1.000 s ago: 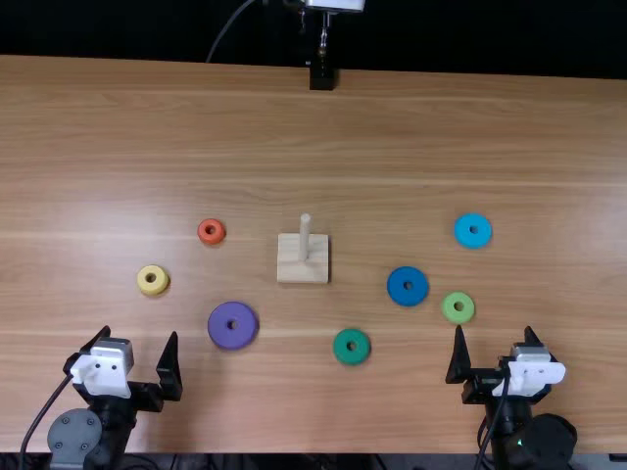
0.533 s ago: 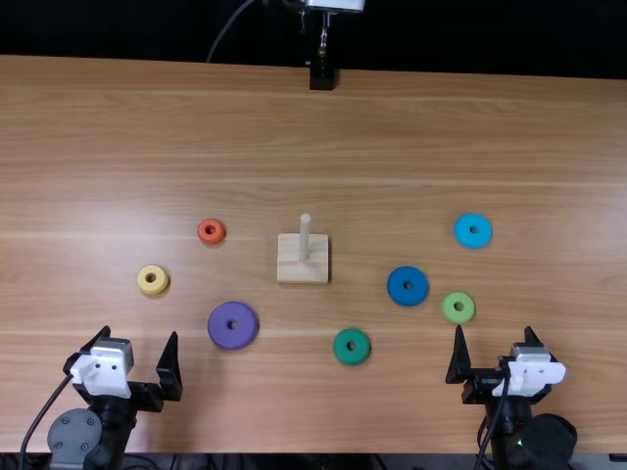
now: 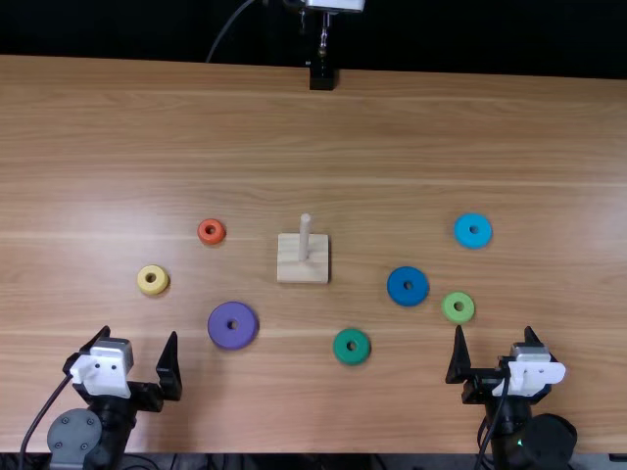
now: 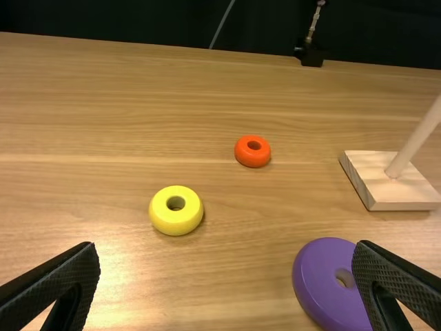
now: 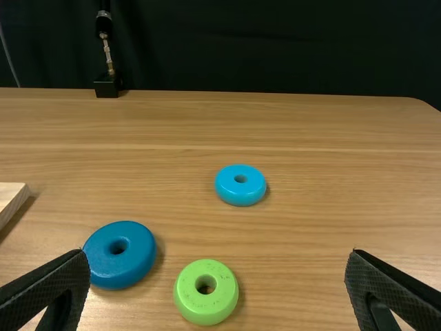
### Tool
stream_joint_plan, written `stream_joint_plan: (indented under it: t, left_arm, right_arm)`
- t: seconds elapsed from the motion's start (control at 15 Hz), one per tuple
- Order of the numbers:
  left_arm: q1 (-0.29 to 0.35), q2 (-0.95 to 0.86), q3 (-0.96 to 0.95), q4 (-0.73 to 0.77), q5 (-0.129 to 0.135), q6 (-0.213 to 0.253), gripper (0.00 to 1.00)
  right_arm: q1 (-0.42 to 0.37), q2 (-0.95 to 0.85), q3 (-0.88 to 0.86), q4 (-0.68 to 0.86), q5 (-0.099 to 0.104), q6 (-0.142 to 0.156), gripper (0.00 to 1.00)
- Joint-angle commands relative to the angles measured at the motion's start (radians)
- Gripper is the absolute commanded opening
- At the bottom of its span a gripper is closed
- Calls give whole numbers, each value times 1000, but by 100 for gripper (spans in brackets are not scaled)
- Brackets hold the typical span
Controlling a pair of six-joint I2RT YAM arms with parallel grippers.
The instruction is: Build the Hanoi tower: stack the rings onto the peg from bottom to top in this color order: purple, dark blue, light blue, dark green, light green, yellow, orange.
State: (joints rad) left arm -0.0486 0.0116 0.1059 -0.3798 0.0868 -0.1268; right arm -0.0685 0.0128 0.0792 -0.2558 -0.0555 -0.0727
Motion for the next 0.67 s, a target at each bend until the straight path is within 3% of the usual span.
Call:
stream_joint_plan:
  t: [0.0,0.33,0.47,0.6]
  left_arm:
    - [16,-12,-106,-77,16,15,100]
    - [0,-12,-91,-68,14,11,100]
    - [0,31,72,-69,20,20,100]
    - [3,142,178,-110,3,24,100]
  right_arm:
    - [-14,-13,-65,-73,4,3,100]
    - [-14,-13,-65,-73,4,3,100]
    - [-14,-13,-65,-73,4,3,100]
    - [-14,-13,-65,-73,4,3,100]
